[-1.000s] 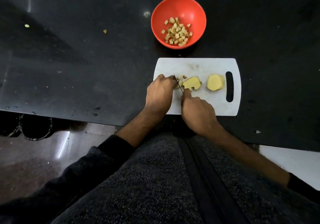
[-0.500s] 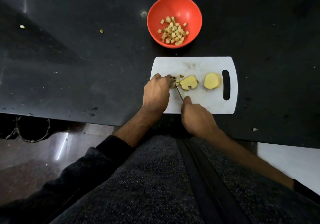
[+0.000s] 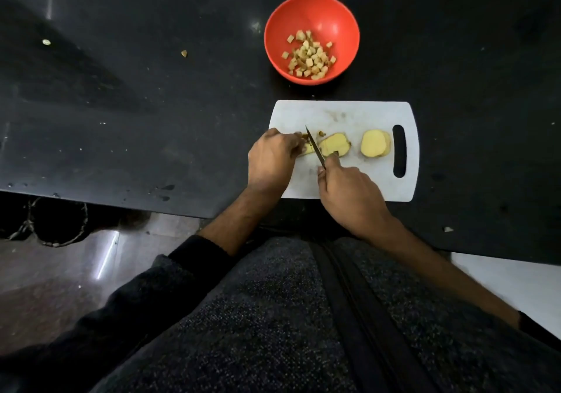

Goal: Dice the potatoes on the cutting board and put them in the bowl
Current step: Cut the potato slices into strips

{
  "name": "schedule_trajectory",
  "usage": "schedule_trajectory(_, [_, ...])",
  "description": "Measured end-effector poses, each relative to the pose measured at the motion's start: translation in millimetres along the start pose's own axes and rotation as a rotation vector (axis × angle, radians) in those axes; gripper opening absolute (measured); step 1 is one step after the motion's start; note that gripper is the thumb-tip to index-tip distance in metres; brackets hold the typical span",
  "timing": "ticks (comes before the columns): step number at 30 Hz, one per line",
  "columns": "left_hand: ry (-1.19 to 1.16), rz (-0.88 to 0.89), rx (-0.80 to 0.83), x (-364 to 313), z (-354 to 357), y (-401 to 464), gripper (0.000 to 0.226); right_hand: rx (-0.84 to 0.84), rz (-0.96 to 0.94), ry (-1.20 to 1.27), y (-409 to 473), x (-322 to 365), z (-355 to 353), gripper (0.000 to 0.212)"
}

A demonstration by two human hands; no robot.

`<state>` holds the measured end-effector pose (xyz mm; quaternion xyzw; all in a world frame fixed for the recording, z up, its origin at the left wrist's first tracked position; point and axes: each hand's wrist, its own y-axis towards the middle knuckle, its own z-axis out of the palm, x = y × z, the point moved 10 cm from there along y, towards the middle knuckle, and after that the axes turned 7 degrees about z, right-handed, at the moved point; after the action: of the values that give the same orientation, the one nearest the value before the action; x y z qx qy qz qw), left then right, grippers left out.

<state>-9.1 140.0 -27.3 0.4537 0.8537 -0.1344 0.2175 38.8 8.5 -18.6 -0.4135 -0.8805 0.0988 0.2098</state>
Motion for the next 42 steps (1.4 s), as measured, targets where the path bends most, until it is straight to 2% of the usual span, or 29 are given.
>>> schedule_trajectory(8, [0.042, -0.015, 0.037, 3.3, 7.4, 5.1, 0.014, 0.051, 0.028, -0.093, 29.4, 6.6, 8.5, 0.027])
schedule_trajectory(18, [0.052, -0.002, 0.013, 2.2, 6.3, 4.9, 0.015, 0.087, 0.054, -0.073, 24.7, 5.9, 7.9, 0.024])
schedule_trajectory(29, [0.055, -0.004, -0.012, 4.5, 4.8, 5.2, 0.018, 0.267, 0.109, -0.049, 7.2, -7.0, 19.7, 0.035])
schedule_trajectory(33, [0.044, 0.017, 0.025, -1.3, 6.2, 2.8, 0.018, 0.181, 0.081, -0.086, 0.3, -8.3, 9.5, 0.033])
schedule_trajectory(37, [0.039, 0.036, 0.039, -2.6, 6.5, 1.7, 0.022, 0.017, 0.026, -0.081, -2.8, 1.2, -9.8, 0.030])
schedule_trajectory(42, [-0.018, 0.032, 0.016, -4.9, -4.3, -4.1, 0.023, 0.016, 0.017, -0.046, 5.1, 8.5, -5.4, 0.028])
